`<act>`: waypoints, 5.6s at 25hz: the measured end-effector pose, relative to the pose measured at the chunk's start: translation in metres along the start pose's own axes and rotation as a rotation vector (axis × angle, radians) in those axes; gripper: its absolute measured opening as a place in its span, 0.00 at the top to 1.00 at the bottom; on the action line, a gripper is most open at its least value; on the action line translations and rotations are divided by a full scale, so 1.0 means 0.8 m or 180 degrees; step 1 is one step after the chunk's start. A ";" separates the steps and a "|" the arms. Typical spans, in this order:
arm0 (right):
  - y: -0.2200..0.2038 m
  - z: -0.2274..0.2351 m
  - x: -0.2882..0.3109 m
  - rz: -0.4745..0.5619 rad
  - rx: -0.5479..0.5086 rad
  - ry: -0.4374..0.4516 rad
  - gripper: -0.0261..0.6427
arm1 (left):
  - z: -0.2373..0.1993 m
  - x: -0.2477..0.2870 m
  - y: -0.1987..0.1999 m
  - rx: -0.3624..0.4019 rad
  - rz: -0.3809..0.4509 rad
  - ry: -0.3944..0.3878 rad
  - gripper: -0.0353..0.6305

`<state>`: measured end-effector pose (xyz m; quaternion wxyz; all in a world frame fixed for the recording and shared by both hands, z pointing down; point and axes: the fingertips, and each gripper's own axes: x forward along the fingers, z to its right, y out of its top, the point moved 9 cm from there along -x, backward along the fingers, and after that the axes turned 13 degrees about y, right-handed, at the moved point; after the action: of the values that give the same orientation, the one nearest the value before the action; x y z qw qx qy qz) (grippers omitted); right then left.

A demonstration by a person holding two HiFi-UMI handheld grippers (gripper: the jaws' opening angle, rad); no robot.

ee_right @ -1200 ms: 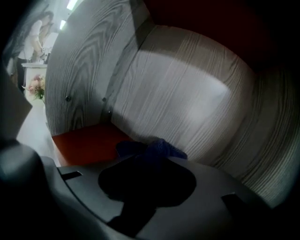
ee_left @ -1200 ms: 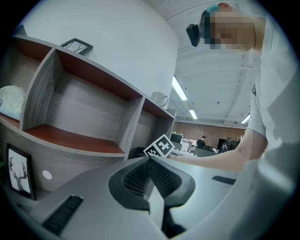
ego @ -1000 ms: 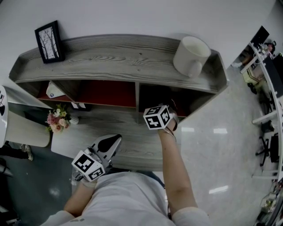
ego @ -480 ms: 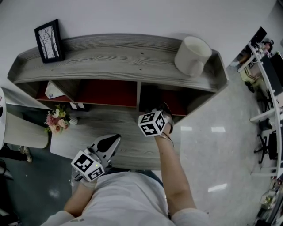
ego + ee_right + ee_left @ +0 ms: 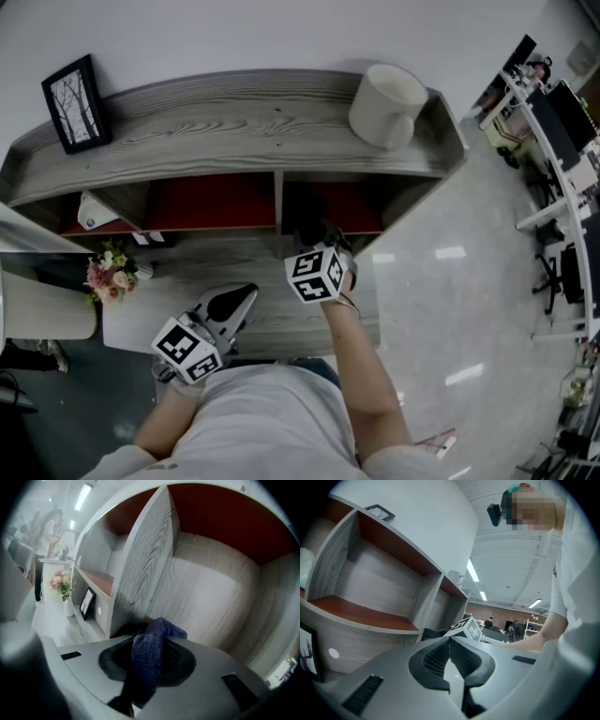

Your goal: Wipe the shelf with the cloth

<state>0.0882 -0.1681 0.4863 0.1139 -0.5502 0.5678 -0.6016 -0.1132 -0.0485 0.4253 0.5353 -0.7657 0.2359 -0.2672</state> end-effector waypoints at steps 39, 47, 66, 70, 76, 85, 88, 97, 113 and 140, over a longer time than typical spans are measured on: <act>-0.123 0.127 -0.099 0.2093 0.4047 -0.0024 0.82 | 0.072 0.077 -0.011 0.0141 -0.0247 -0.0102 0.92; -0.135 0.140 -0.103 0.2587 0.4817 -0.0155 0.83 | 0.081 0.089 -0.011 0.0175 -0.0267 -0.0070 0.92; -0.009 0.182 -0.166 0.3643 0.4662 0.0022 0.83 | 0.089 0.084 -0.012 0.0190 -0.0214 -0.0040 0.92; 0.019 0.187 -0.191 0.3833 0.4422 0.0078 0.83 | 0.092 0.082 -0.009 0.0194 -0.0198 -0.0049 0.92; 0.040 0.187 -0.212 0.4022 0.4316 0.0129 0.83 | 0.091 0.081 -0.010 0.0198 -0.0192 -0.0061 0.92; 0.022 0.188 -0.193 0.4022 0.4397 0.0043 0.83 | 0.092 0.078 -0.011 0.0207 -0.0206 -0.0056 0.92; 0.002 0.186 -0.176 0.3874 0.4603 -0.0027 0.83 | 0.092 0.075 -0.011 0.0204 -0.0205 -0.0058 0.92; -0.054 0.168 -0.135 0.3258 0.4742 -0.0489 0.83 | 0.088 0.065 -0.012 0.0196 -0.0208 0.0001 0.92; -0.039 0.159 -0.088 0.1763 0.3074 -0.0904 0.83 | 0.070 0.045 -0.014 0.0144 -0.0197 0.0100 0.92; 0.042 0.090 0.052 0.0262 0.0990 0.0236 0.83 | 0.023 0.001 -0.022 -0.0034 -0.0193 0.0488 0.92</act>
<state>0.1132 -0.2508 0.4631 0.2011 -0.4797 0.4937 -0.6969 -0.0992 -0.0304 0.4364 0.5033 -0.7527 0.2544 -0.3398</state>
